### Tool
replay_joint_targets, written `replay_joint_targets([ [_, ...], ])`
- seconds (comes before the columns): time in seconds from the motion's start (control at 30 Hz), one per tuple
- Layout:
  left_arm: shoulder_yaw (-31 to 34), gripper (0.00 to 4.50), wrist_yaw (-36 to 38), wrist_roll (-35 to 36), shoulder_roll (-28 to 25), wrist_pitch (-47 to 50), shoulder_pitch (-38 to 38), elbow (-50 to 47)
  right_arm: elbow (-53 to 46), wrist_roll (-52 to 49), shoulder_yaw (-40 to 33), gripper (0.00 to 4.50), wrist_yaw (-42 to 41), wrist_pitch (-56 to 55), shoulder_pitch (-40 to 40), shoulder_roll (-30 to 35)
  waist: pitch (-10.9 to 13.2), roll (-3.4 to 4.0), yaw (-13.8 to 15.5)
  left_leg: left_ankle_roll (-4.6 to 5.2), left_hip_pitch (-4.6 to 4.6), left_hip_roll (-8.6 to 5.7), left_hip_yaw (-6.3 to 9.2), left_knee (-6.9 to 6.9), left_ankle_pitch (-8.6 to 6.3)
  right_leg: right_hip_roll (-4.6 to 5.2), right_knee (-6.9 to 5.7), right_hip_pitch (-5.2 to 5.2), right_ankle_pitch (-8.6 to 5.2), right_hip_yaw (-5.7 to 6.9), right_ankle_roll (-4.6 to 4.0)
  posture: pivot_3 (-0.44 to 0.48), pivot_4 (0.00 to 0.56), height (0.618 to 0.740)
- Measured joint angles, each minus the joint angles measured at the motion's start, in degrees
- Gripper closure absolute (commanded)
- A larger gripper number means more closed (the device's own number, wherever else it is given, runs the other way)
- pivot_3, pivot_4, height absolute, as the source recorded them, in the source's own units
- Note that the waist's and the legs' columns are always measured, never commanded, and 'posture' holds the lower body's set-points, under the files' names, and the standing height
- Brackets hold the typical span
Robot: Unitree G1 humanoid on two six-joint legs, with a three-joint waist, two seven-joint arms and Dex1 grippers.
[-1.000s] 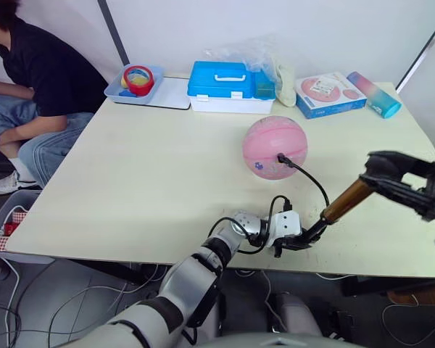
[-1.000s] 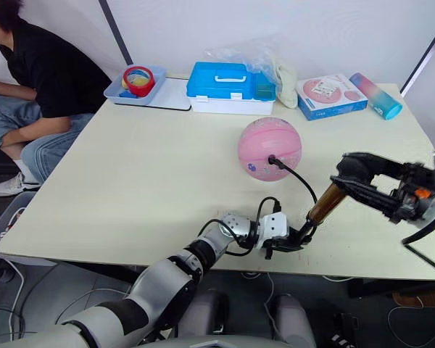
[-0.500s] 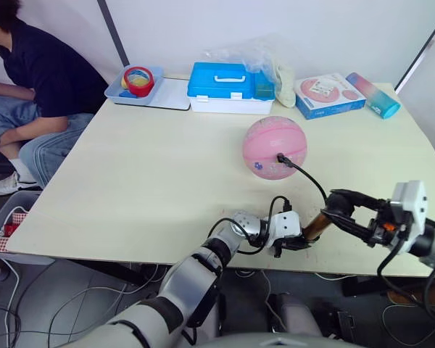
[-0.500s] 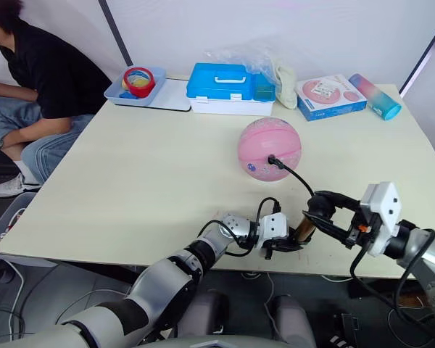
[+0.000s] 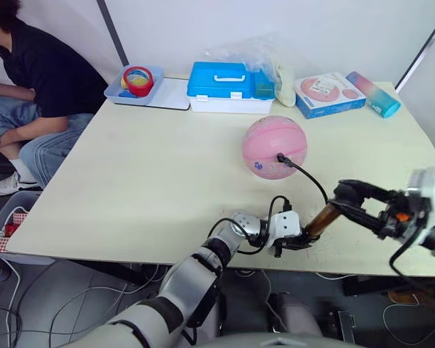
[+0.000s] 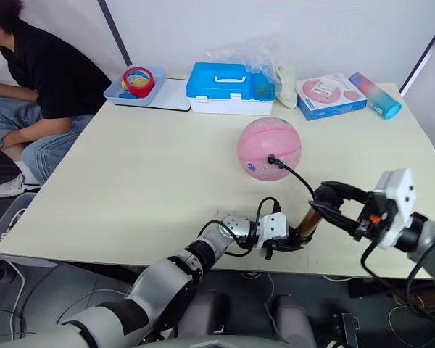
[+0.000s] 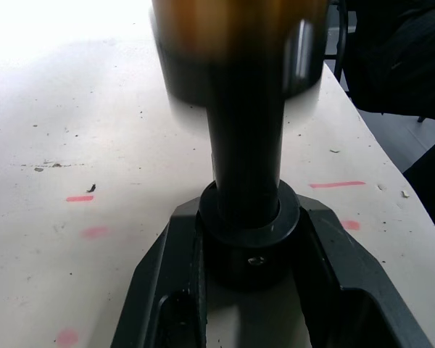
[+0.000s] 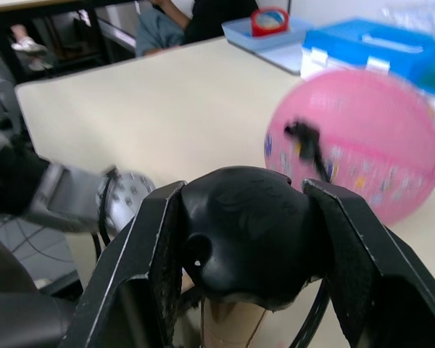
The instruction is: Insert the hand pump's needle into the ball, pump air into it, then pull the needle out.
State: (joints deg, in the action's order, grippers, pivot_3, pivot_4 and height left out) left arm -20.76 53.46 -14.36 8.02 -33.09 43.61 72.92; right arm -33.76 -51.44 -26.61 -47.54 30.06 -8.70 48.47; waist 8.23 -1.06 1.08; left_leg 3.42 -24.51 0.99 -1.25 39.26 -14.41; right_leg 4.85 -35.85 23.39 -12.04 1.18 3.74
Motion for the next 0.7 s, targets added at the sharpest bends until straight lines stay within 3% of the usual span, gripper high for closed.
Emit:
replay_joint_targets([
  [0.3, 0.0, 3.42, 0.0, 0.0, 0.0, 0.0, 0.0, 0.0, 0.4, -14.4, -12.3, 2.45, 1.0, 8.9, 4.3, 6.8, 0.0, -0.01, 0.0, 0.0, -0.01, 0.0, -0.01, 0.0, 0.0, 0.02, 0.0, 0.0, 0.0, -0.02, 0.0, 0.0, 0.15, 0.74],
  [0.7, 0.0, 3.42, 0.1, 0.1, 0.0, 0.0, 0.0, -0.2, 2.4, -16.8, -14.5, 2.45, 0.7, 13.8, 7.6, 10.5, 0.0, 0.0, 0.0, 0.0, -0.07, 0.0, -0.02, 0.0, 0.0, 0.03, 0.0, 0.04, 0.0, -0.03, 0.0, 0.0, 0.15, 0.74],
])
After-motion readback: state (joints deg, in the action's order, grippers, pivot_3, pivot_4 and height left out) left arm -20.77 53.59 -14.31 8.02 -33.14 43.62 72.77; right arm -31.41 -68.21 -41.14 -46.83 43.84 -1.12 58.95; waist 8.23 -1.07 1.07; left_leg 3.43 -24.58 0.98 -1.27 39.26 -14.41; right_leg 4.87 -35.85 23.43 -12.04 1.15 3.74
